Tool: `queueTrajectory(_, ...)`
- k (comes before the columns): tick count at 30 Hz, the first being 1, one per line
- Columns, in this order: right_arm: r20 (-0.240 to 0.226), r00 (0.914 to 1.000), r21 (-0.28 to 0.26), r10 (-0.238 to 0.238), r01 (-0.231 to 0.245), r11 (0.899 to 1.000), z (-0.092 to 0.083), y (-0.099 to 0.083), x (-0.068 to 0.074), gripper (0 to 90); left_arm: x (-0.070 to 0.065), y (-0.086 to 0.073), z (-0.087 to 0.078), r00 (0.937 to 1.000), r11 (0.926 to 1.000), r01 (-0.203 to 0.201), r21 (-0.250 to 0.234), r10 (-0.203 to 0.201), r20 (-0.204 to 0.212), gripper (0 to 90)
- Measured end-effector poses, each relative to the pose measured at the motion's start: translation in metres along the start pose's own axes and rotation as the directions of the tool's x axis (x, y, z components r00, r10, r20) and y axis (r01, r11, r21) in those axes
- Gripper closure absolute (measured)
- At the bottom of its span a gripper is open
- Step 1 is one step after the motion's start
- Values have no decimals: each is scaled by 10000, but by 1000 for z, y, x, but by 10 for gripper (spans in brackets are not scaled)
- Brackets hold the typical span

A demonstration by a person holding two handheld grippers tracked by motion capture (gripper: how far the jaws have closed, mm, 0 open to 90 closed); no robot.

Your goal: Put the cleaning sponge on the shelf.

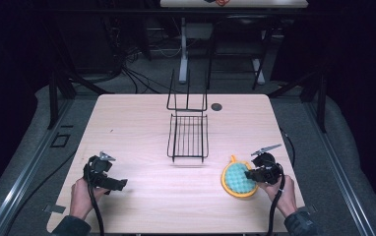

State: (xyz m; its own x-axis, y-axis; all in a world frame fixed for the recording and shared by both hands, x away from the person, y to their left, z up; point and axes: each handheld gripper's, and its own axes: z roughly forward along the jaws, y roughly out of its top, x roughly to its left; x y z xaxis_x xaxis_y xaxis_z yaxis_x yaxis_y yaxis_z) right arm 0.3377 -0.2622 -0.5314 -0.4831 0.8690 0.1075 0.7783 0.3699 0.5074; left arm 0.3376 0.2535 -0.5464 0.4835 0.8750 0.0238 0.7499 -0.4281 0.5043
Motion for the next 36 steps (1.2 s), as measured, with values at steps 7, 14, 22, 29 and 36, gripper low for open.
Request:
queueTrajectory(7,-45,9999,-296,-90,89,9995,-10,2,2,858,0,1,-1,10000,10000,-2,-51,2,-7,0)
queueTrajectory(14,-240,9996,-725,-147,129,9973,-23,4,5,858,0,-1,-2,9999,9999,67,-125,-69,-93,0)
queueTrajectory(22,-238,9996,-963,-167,143,9953,-33,6,4,858,0,-1,-1,10000,10000,87,-28,-87,-46,0)
queueTrajectory(29,-273,9994,-1225,-216,181,9923,-41,10,6,859,1,-1,0,9999,9999,108,14,-108,-49,0)
queueTrajectory(36,-340,9988,-1366,-351,301,9902,-46,14,8,860,0,0,1,10000,10000,56,7,-56,-58,0)
